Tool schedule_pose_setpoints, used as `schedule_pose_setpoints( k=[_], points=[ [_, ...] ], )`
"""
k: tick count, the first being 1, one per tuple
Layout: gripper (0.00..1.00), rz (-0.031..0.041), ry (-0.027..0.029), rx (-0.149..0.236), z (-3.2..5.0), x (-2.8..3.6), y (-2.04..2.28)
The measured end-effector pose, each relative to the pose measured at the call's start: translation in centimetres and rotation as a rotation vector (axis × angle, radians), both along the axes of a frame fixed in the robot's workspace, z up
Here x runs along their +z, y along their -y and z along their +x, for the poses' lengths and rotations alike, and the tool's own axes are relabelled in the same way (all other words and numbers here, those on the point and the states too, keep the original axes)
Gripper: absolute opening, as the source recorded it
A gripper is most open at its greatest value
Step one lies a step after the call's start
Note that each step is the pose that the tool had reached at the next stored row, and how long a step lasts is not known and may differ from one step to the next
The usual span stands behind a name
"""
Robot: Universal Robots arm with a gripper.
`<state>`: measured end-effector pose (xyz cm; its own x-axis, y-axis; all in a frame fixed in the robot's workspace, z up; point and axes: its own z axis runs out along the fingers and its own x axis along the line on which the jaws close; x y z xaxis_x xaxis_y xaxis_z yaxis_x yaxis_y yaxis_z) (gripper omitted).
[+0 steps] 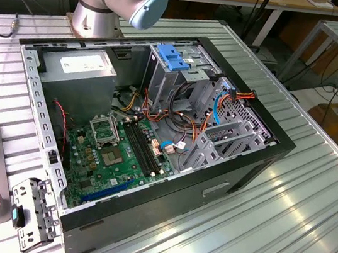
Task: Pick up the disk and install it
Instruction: 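Pick up the disk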
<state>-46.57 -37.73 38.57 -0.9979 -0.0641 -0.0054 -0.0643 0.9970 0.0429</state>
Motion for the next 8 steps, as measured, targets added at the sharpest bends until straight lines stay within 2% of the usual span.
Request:
schedule_pose_setpoints(
  k=[2,8],
  points=[
    [0.11,0.0000,0.0000,0.024,0.00,0.00,0.00],
    [0.11,0.0000,0.0000,0.029,0.00,0.00,0.00]
  ],
)
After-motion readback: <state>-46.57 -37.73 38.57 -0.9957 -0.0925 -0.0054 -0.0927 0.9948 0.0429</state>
